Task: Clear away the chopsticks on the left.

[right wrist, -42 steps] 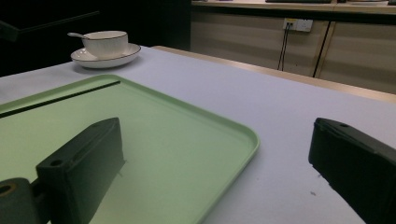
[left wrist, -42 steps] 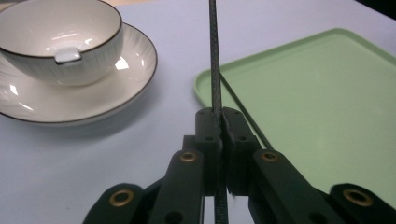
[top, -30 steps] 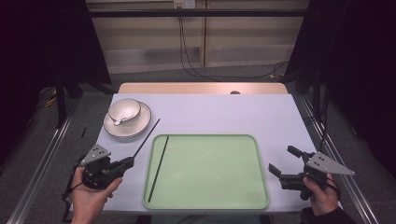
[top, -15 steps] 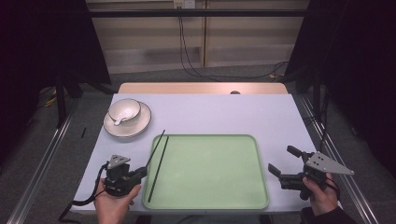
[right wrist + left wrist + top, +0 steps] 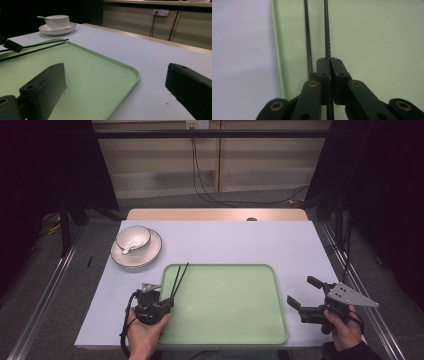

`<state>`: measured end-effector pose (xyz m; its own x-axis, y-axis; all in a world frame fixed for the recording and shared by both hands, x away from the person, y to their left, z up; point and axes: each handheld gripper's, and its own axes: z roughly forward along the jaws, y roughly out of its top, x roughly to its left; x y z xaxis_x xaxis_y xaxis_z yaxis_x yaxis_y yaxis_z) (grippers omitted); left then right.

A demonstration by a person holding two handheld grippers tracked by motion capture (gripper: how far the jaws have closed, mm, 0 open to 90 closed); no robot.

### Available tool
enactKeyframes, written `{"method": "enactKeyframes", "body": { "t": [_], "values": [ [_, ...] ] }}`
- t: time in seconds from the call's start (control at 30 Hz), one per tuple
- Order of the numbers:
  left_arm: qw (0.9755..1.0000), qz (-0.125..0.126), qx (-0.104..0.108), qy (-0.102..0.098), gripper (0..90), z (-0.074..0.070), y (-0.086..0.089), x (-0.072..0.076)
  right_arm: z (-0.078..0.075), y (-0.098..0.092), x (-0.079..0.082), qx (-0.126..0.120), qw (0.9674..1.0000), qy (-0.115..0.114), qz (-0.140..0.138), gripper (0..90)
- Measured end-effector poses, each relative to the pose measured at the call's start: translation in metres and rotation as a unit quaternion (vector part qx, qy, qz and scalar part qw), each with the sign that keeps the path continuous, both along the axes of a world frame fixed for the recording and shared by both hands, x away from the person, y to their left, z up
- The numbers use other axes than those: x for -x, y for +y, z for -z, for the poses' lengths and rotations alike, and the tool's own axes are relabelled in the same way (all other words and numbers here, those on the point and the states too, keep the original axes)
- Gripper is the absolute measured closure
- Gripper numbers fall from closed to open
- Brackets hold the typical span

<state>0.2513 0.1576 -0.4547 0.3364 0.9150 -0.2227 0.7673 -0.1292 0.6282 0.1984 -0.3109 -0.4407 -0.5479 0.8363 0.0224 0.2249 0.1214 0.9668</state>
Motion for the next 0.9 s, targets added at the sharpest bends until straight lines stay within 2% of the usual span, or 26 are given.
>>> {"method": "enactKeyframes", "body": {
  "t": [0.1, 0.23, 0.33, 0.37, 0.43, 0.5, 0.57, 0.63, 0.7, 0.8, 0.87, 0.9],
  "values": [
    [0.9999, 0.005, -0.003, 0.016, 85.7, 0.008, -0.005, 0.001, 0.0, 0.0, 0.0, 0.001, 1.0, 0.0, -0.002, 2.8],
    [0.9999, 0.004, -0.002, 0.01, 85.2, 0.01, -0.007, 0.001, 0.0, 0.0, 0.0, 0.001, 1.0, -0.001, -0.003, 2.8],
    [0.9998, 0.011, 0.009, 0.011, 78.4, 0.01, -0.007, 0.001, 0.0, 0.0, 0.0, 0.001, 1.0, -0.001, -0.003, 2.8],
    [0.9999, 0.013, 0.003, 0.009, 77.1, 0.01, -0.008, 0.002, 0.0, 0.001, 0.0, 0.0, 1.0, 0.0, -0.003, 2.8],
    [0.9998, 0.018, 0.0, 0.007, 77.0, 0.01, -0.008, 0.002, 0.0, 0.0, 0.0, 0.0, 1.0, -0.001, -0.004, 2.8],
    [0.9995, 0.031, 0.007, 0.004, 75.8, 0.01, -0.006, 0.001, 0.0, 0.0, 0.0, 0.0, 1.0, 0.0, -0.003, 2.8],
    [0.9987, 0.045, 0.021, -0.015, 70.0, 0.008, -0.002, 0.0, 0.0, 0.0, 0.0, 0.0, 1.0, -0.001, -0.003, 2.8],
    [0.9971, 0.058, 0.022, -0.043, 65.6, 0.003, 0.002, 0.0, 0.0, 0.0, 0.0, 0.0, 1.0, -0.002, -0.003, 2.8],
    [0.994, 0.073, 0.037, -0.072, 58.5, -0.004, 0.007, 0.001, 0.0, 0.0, 0.0, -0.001, 1.0, -0.001, 0.0, 2.8],
    [0.9872, 0.091, 0.063, -0.115, 43.4, -0.012, 0.017, 0.003, 0.0, 0.0, 0.001, -0.002, 1.0, -0.001, 0.001, 2.8],
    [0.9833, 0.101, 0.065, -0.137, 31.6, -0.016, 0.025, 0.006, 0.0, 0.0, 0.0, -0.004, 1.0, -0.003, -0.001, 2.8],
    [0.9818, 0.095, 0.059, -0.154, 27.1, -0.018, 0.029, 0.009, 0.0, 0.0, 0.001, -0.004, 1.0, -0.003, -0.001, 2.8]
  ]
}}
